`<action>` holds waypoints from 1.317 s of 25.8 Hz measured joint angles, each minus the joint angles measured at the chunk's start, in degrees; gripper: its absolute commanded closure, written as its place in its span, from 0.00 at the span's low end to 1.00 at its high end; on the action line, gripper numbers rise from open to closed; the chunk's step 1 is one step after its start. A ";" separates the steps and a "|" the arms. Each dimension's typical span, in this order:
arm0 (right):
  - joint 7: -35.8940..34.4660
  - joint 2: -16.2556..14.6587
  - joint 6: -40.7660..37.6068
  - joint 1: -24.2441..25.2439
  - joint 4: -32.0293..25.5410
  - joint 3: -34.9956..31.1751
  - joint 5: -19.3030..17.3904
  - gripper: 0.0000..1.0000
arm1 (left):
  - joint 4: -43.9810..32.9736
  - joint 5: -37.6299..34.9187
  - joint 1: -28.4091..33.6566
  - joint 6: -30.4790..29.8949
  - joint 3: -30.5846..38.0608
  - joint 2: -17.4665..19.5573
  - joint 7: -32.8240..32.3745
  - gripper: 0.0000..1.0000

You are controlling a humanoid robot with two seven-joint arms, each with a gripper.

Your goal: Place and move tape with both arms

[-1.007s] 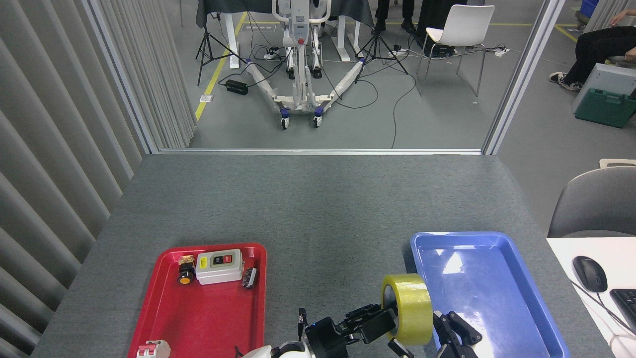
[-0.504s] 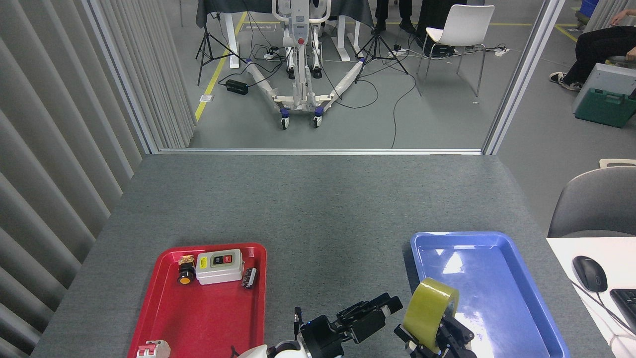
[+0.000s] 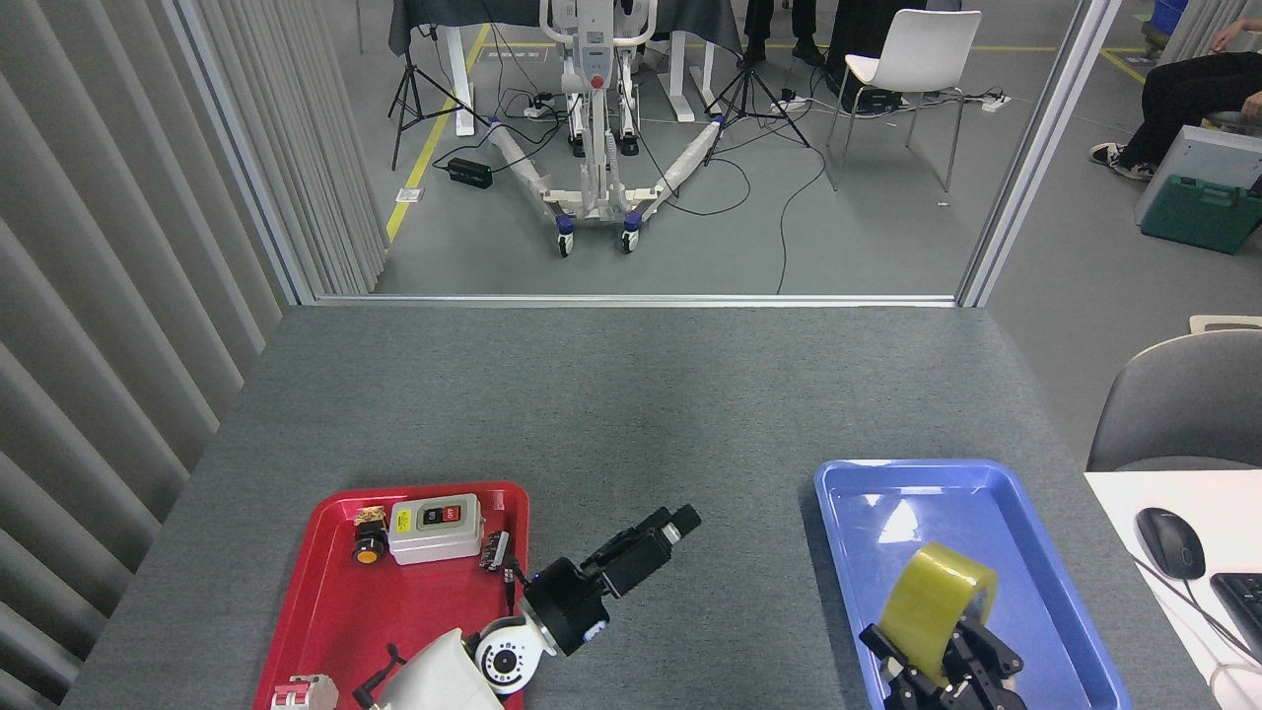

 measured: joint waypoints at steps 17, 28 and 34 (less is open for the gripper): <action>24.70 -10.32 37.86 -16.90 16.67 12.05 -5.55 1.00 | -23.58 -39.82 17.48 14.78 41.23 9.21 3.85 0.01; 27.88 -14.08 44.59 -24.08 25.89 22.53 -13.40 0.00 | -35.22 -57.12 28.20 34.94 43.22 7.33 7.56 0.01; 25.24 -14.19 42.93 -24.13 26.22 23.14 -14.61 0.00 | -40.19 -58.25 32.03 39.82 43.11 7.26 9.42 0.01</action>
